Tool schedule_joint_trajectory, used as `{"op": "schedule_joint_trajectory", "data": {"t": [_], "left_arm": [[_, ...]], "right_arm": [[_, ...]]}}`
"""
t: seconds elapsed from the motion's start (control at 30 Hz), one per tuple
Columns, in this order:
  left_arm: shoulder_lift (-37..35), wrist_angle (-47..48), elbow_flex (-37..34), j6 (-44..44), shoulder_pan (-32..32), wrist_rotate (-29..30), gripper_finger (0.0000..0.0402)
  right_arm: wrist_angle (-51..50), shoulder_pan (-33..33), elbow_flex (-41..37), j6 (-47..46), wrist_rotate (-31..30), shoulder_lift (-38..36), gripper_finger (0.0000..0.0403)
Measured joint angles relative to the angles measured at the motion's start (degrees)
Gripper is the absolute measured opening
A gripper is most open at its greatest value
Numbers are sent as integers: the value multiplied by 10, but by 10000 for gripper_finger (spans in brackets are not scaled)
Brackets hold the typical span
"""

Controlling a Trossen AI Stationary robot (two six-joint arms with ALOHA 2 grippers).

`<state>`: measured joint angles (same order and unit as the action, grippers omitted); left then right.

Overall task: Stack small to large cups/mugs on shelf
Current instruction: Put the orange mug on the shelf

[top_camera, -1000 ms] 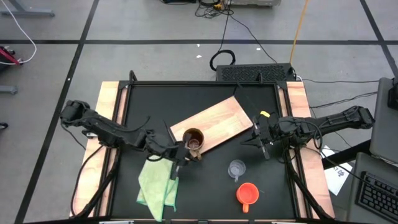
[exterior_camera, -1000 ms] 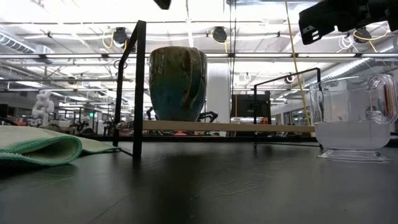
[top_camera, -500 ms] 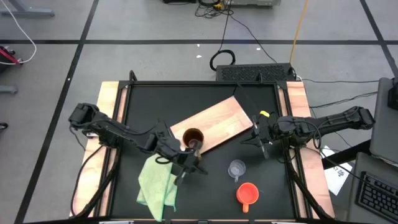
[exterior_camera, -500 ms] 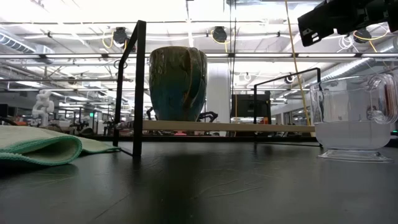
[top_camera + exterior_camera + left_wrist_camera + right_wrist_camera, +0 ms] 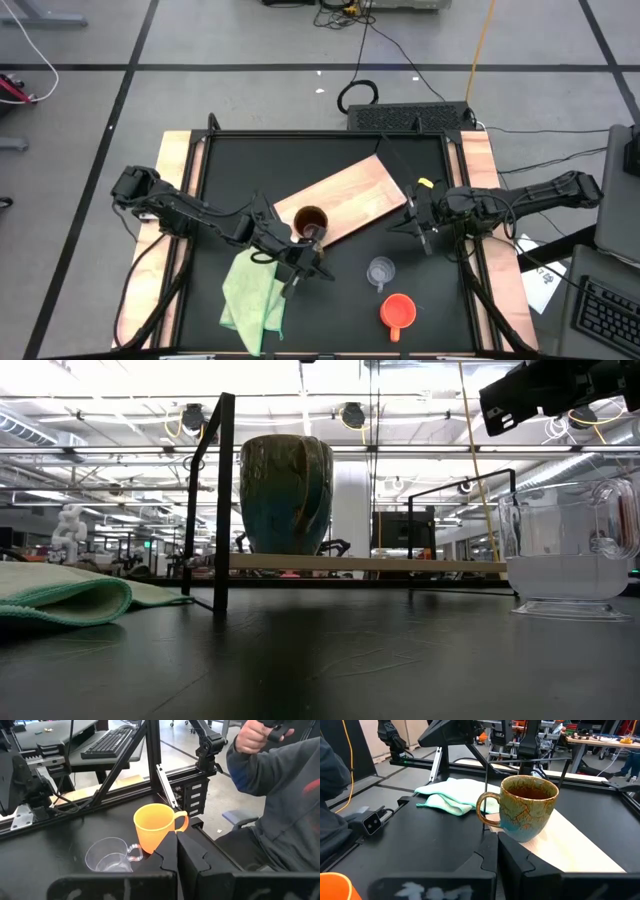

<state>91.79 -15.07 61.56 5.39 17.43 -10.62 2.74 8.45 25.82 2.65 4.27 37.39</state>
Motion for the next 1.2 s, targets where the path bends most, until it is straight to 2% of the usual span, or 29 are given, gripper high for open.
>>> {"op": "schedule_joint_trajectory", "data": {"t": [0.4,0.7,1.0,1.2], "left_arm": [[-9,-1,0,39,9,1,1],[11,-1,-1,31,14,-3,1],[63,-108,0,-10,23,-63,1],[91,-168,0,-53,3,-98,0]], "right_arm": [[-1,0,0,0,0,0,0],[-4,0,0,8,0,0,0],[11,0,0,10,0,0,0],[27,0,0,10,0,0,0]]}}
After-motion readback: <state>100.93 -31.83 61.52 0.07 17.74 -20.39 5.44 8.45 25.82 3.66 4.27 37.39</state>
